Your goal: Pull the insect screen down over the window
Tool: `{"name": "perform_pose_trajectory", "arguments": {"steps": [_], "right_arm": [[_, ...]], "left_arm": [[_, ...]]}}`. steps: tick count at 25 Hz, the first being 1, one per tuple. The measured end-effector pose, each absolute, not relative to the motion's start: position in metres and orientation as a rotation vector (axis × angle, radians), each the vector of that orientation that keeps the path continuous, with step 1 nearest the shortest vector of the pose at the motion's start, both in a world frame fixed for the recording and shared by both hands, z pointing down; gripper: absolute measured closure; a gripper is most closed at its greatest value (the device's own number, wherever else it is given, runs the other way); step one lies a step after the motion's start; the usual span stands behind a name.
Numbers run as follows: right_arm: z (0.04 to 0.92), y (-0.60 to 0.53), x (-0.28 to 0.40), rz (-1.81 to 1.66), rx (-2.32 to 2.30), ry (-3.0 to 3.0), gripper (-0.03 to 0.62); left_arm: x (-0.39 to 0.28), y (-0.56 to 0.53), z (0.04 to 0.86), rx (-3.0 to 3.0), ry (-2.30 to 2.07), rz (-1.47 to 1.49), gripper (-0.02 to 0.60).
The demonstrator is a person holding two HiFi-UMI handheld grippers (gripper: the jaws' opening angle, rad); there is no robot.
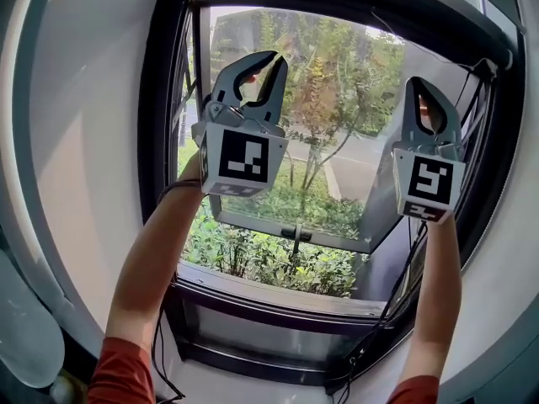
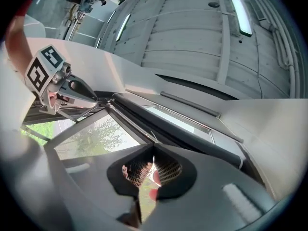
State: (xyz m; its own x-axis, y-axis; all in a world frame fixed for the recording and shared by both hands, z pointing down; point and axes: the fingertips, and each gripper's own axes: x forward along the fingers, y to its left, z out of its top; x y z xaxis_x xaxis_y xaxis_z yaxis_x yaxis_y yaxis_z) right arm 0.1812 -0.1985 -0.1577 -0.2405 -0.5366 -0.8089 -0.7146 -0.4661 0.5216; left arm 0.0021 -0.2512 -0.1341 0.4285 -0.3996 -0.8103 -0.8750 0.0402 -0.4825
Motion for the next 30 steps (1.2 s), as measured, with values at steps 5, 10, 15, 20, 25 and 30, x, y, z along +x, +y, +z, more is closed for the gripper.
{"name": "perform_pose_trajectory", "arguments": {"steps": [5,10,15,20,25,30], "right_arm": [[-0.183,-0.212,0.188,1.886,-1.94,1.508,0.555],[-0.204,-0.22,0.192,1.963,-2.032,1.471,0.553],[-0.22,-0.23,0.197,2.109,-2.151,1.399,0.525],[-0.233,-0.246,0.209,2.235,-2.338,1.381,0.449],[-0.237,-0.261,0.223,2.326,-2.492,1.354,0.404],[-0.251,-0.262,0.225,2.407,-2.541,1.261,0.393]], "left_arm": [[0.012,-0.258,-0.159,-1.504,1.165,0.442,0.569],[0.016,-0.266,-0.184,-1.428,1.206,0.346,0.554],[0.023,-0.279,-0.202,-1.317,1.24,0.181,0.48],[0.024,-0.294,-0.214,-1.151,1.273,-0.039,0.417],[0.028,-0.307,-0.224,-1.101,1.283,-0.218,0.366],[0.034,-0.307,-0.242,-1.019,1.273,-0.303,0.337]]}}
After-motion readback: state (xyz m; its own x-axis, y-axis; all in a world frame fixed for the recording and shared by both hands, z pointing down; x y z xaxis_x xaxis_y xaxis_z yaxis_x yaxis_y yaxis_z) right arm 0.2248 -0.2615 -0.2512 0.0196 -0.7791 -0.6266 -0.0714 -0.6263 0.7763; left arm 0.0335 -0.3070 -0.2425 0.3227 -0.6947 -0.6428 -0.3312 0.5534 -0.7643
